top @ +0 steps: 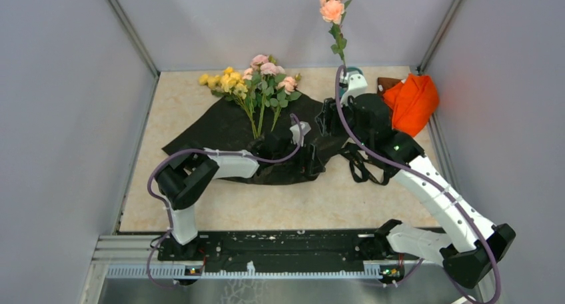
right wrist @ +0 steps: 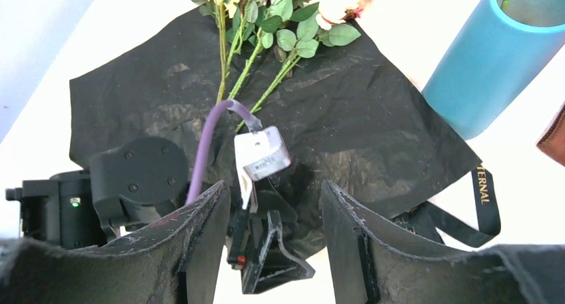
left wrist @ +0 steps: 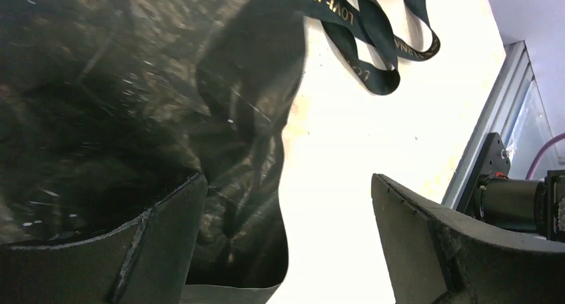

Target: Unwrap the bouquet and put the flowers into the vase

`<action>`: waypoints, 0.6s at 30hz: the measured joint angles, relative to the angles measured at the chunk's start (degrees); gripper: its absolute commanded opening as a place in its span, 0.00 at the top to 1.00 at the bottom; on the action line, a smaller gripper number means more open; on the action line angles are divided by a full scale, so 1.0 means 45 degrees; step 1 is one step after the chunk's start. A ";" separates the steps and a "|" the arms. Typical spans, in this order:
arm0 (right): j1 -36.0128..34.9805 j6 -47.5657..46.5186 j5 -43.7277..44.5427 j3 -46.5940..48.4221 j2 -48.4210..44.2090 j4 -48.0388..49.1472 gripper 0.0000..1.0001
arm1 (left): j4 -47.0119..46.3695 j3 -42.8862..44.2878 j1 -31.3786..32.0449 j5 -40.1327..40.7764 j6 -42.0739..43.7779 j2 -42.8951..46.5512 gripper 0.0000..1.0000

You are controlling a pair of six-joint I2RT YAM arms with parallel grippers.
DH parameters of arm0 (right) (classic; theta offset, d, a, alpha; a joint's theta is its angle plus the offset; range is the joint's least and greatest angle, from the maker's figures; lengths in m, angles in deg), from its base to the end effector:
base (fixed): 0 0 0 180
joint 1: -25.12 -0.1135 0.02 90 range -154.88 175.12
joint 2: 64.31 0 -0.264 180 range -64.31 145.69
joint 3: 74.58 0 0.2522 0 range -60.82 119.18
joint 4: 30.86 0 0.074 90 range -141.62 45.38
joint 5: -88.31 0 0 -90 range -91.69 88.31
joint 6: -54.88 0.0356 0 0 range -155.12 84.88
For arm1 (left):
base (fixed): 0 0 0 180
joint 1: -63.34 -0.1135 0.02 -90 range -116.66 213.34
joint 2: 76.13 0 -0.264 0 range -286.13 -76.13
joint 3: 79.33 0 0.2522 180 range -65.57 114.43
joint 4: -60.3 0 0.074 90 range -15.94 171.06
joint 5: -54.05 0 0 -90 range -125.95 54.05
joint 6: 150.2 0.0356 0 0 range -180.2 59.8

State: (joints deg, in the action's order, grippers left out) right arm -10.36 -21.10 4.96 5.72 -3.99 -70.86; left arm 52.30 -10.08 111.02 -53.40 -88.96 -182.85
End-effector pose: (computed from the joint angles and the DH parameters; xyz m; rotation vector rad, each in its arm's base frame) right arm 0.1889 0.1296 0.3916 -0.2843 1.9251 0.4672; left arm 0.2548 -0.2956 0.1598 0.5697 2.1907 -1.0858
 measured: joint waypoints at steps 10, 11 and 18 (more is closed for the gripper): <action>0.0000 0.0117 -0.0219 -0.0097 0.0529 0.0578 0.47 | -0.1219 -0.0724 0.0219 0.0325 -0.0661 -0.0359 0.01; 0.0000 0.0136 -0.0248 -0.0146 0.0699 0.0743 0.47 | -0.1389 -0.0816 0.0204 0.0355 -0.0699 -0.0355 0.01; 0.0000 0.0267 -0.0403 -0.0622 0.2385 0.1520 0.47 | -0.2385 -0.1632 -0.0121 0.0340 -0.1069 -0.0102 0.01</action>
State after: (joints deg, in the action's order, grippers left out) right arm -10.36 -19.90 3.15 2.92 6.74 -64.02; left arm 41.57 -17.43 110.47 -51.87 -93.76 -183.31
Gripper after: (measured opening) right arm 0.530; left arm 0.988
